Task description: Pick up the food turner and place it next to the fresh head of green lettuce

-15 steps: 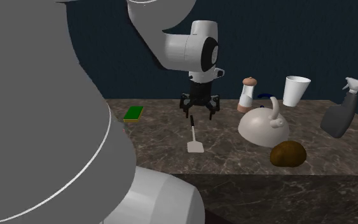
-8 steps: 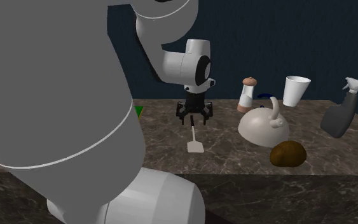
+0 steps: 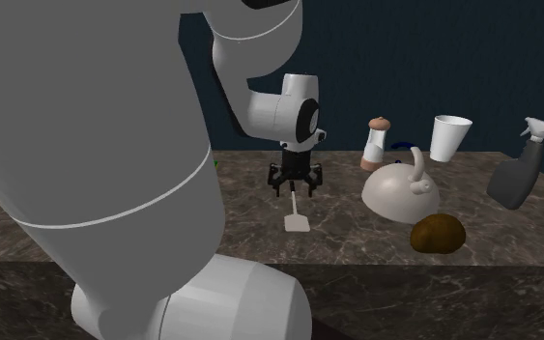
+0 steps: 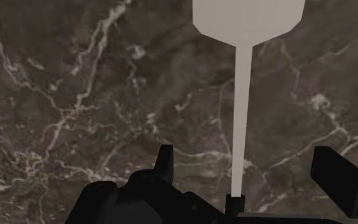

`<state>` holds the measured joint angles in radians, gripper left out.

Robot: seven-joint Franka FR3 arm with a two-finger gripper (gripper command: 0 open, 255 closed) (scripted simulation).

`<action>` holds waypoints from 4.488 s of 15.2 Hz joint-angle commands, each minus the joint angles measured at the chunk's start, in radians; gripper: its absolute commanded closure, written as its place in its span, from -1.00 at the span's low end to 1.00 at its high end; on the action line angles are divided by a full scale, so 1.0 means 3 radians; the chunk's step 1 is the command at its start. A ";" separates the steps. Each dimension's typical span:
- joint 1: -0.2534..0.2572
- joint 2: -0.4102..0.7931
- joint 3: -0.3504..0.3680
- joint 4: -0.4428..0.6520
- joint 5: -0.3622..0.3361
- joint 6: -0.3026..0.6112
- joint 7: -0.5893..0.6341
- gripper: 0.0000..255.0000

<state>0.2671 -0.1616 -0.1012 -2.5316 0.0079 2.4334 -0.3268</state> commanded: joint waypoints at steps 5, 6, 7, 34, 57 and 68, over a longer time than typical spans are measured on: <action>0.0000 0.0003 0.0000 -0.0001 0.0000 0.0004 -0.0001 1.00; 0.0000 0.0003 0.0000 -0.0001 0.0000 0.0004 -0.0001 1.00; 0.0000 0.0003 0.0000 -0.0001 0.0000 0.0004 -0.0001 1.00; -0.0014 -0.0505 0.0029 0.0479 -0.0056 -0.0981 0.0059 1.00; 0.0021 -0.0660 0.0108 0.1291 -0.0045 -0.1948 0.0162 1.00; 0.0346 -0.0247 0.0696 0.1692 0.0065 -0.1924 0.1029 1.00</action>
<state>0.3624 -0.2520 0.0922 -2.0461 0.0264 1.8613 -0.0435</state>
